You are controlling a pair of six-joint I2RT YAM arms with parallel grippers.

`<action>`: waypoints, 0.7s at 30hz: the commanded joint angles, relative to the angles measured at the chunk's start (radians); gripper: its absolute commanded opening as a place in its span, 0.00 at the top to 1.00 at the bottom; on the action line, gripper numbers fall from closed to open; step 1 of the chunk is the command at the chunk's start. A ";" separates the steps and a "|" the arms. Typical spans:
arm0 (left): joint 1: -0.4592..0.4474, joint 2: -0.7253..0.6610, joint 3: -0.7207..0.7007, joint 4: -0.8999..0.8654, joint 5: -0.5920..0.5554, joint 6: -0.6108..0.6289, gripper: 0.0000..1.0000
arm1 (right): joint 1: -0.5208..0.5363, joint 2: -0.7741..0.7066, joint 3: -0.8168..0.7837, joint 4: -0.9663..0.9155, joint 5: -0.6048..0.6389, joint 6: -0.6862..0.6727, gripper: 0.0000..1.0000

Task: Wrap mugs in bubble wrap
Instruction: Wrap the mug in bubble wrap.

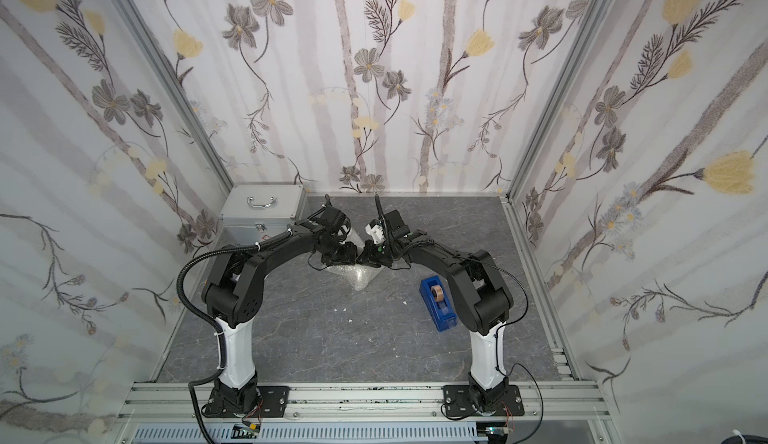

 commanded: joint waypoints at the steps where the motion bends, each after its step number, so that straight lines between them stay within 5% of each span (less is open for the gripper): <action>1: 0.004 -0.035 -0.022 0.050 0.117 -0.024 0.41 | -0.002 0.045 0.027 -0.098 0.206 -0.056 0.97; 21: 0.043 -0.184 -0.190 0.198 0.226 -0.065 0.35 | 0.006 0.202 0.243 -0.303 0.262 -0.129 0.90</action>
